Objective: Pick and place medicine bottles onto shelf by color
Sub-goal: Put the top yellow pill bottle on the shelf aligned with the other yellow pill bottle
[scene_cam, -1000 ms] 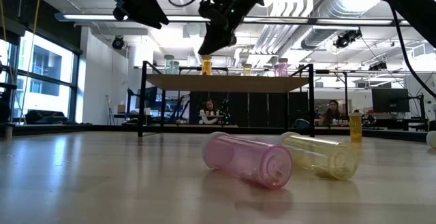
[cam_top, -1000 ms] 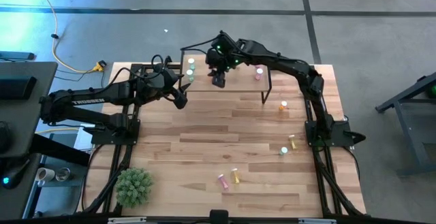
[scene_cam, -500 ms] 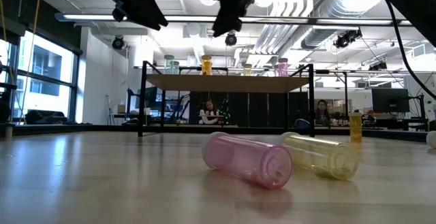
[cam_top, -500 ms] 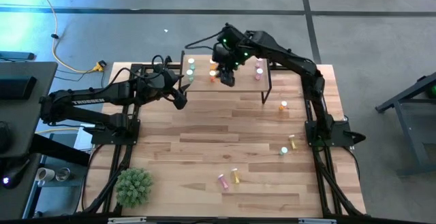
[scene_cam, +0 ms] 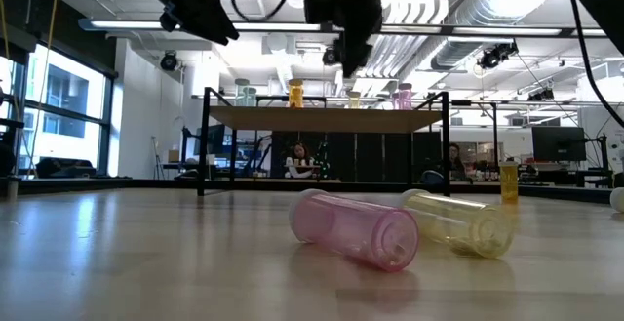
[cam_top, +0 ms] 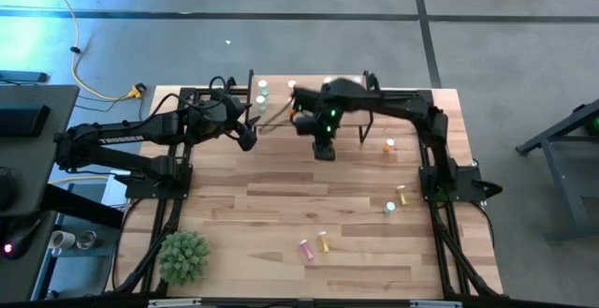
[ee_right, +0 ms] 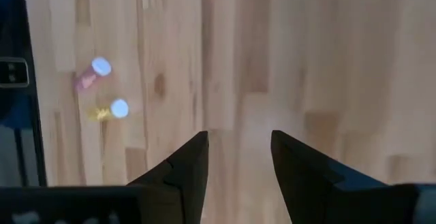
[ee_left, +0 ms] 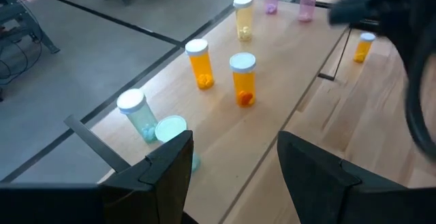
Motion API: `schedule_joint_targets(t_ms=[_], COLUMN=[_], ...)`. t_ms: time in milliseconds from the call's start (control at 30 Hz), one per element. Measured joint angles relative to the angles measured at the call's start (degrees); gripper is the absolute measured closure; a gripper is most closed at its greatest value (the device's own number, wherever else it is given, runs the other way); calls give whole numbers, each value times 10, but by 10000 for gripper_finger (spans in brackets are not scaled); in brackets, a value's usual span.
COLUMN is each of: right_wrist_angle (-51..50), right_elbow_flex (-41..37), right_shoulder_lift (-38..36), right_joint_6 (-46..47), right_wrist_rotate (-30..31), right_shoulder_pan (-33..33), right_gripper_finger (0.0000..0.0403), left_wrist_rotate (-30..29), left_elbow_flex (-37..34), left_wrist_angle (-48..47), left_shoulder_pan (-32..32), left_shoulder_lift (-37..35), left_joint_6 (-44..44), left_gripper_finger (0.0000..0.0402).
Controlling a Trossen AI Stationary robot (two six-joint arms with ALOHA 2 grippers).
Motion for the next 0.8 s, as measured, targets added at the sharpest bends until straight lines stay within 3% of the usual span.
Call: schedule_joint_targets(t_ms=[233,467,800], right_wrist_angle=[89,199,232], right_elbow_flex=[-155,-298,-368], right_shoulder_lift=[-51,-116,-174], right_joint_6=[90,241,503], right_wrist_rotate=[1,13,176], right_shoulder_pan=[50,106,232], right_gripper_finger=[252,252,252], left_wrist_rotate=[-2,4,18], left_elbow_flex=[0,0,0], left_wrist_angle=[-2,-4,-4], left_shoulder_pan=[0,0,0], left_shoulder_lift=[0,0,0], left_joint_6=[2,0,0], left_gripper_finger=[200,200,200])
